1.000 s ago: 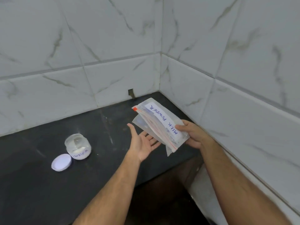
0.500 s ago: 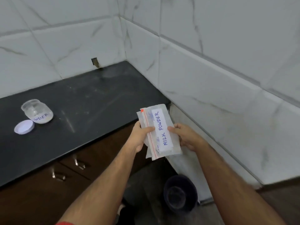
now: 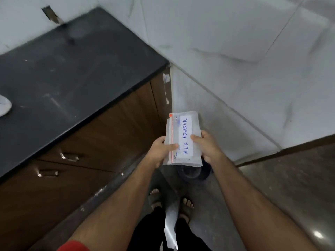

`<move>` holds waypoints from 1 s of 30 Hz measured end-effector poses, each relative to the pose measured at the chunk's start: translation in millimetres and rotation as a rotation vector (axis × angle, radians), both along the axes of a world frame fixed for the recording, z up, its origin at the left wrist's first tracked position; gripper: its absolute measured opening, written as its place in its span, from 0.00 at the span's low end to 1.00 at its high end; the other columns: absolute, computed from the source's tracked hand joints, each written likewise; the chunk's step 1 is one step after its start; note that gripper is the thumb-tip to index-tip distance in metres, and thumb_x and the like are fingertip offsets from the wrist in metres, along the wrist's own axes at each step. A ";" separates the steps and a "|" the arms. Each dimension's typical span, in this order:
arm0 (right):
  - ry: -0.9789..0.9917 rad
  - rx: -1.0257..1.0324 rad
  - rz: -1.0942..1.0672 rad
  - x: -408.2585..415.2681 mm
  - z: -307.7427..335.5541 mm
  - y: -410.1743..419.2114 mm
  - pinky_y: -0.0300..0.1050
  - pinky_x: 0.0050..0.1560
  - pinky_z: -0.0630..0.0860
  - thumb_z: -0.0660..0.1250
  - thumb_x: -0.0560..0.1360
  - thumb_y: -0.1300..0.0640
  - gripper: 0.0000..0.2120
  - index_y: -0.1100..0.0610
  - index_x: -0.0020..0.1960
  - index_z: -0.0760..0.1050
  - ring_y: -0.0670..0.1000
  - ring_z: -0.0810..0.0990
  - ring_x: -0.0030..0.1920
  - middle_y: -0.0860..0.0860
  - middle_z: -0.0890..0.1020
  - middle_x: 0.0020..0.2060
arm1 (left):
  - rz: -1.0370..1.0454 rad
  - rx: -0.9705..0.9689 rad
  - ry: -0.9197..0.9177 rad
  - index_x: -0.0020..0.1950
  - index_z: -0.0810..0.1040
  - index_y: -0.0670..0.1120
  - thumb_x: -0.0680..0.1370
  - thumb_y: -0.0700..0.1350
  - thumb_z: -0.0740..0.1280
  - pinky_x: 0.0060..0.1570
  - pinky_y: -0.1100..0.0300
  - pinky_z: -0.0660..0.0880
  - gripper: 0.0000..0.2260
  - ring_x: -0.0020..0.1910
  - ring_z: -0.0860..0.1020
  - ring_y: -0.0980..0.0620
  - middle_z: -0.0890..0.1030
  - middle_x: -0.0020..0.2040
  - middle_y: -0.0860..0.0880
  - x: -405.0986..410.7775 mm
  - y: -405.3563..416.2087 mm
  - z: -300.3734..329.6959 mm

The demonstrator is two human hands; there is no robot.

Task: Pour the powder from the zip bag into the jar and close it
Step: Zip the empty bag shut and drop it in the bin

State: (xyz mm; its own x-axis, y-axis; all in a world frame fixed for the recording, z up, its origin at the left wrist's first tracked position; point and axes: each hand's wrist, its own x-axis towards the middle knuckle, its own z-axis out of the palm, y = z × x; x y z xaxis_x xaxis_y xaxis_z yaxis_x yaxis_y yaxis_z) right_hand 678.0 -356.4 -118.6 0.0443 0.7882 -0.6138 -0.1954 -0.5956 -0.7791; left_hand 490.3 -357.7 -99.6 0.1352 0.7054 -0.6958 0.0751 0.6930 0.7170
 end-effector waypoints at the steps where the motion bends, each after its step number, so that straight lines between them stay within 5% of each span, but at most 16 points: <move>1: -0.003 -0.022 -0.023 2.2 -11.1 -2.9 0.62 0.53 0.83 0.69 0.79 0.61 0.06 0.55 0.55 0.76 0.58 0.86 0.51 0.56 0.85 0.54 | 0.002 0.003 0.040 0.67 0.72 0.45 0.74 0.41 0.75 0.54 0.45 0.82 0.24 0.55 0.84 0.47 0.82 0.60 0.45 6.0 0.1 -10.6; 5: 0.041 -0.079 0.018 6.7 -61.7 -21.5 0.61 0.53 0.83 0.72 0.76 0.61 0.15 0.55 0.62 0.77 0.58 0.86 0.53 0.56 0.85 0.56 | 0.000 -0.005 0.134 0.65 0.73 0.45 0.74 0.40 0.75 0.54 0.46 0.82 0.21 0.56 0.83 0.48 0.82 0.60 0.46 24.3 -5.5 -64.1; 10: -0.123 -0.211 -0.020 12.4 -140.4 -43.2 0.59 0.52 0.83 0.76 0.71 0.64 0.18 0.57 0.58 0.77 0.58 0.85 0.52 0.57 0.84 0.56 | -0.026 -0.055 0.196 0.65 0.73 0.45 0.75 0.39 0.73 0.31 0.68 0.77 0.19 0.44 0.80 0.56 0.80 0.54 0.50 37.1 -19.2 -140.2; 15: -0.260 -0.299 -0.085 5.2 -222.4 -65.0 0.59 0.55 0.82 0.75 0.71 0.67 0.25 0.62 0.66 0.71 0.57 0.83 0.55 0.56 0.82 0.58 | -0.068 -0.166 0.273 0.66 0.74 0.43 0.73 0.40 0.75 0.50 0.53 0.82 0.23 0.53 0.82 0.47 0.82 0.59 0.46 38.3 -40.2 -232.6; 21: -0.293 -0.380 -0.126 24.6 -327.3 -63.6 0.58 0.56 0.82 0.74 0.72 0.66 0.29 0.60 0.71 0.71 0.58 0.83 0.56 0.56 0.82 0.61 | -0.196 -0.193 0.298 0.70 0.70 0.44 0.74 0.39 0.74 0.62 0.45 0.77 0.26 0.61 0.78 0.44 0.78 0.64 0.45 61.3 -25.4 -330.9; 30: -0.566 -0.469 0.014 54.1 -459.8 -51.3 0.58 0.61 0.79 0.75 0.73 0.60 0.29 0.60 0.71 0.70 0.60 0.80 0.60 0.57 0.80 0.62 | -0.475 -0.109 0.432 0.78 0.61 0.43 0.75 0.43 0.75 0.66 0.56 0.67 0.36 0.71 0.70 0.44 0.70 0.74 0.43 96.0 -10.9 -462.7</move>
State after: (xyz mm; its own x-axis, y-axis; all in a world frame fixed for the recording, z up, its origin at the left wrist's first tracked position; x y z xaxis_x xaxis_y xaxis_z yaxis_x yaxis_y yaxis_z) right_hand 732.0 -407.7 -578.4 0.4466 0.4512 -0.7726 0.1712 -0.8907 -0.4212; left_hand 586.3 -368.6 -562.2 0.1071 0.5602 -0.8214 0.6574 0.5799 0.4812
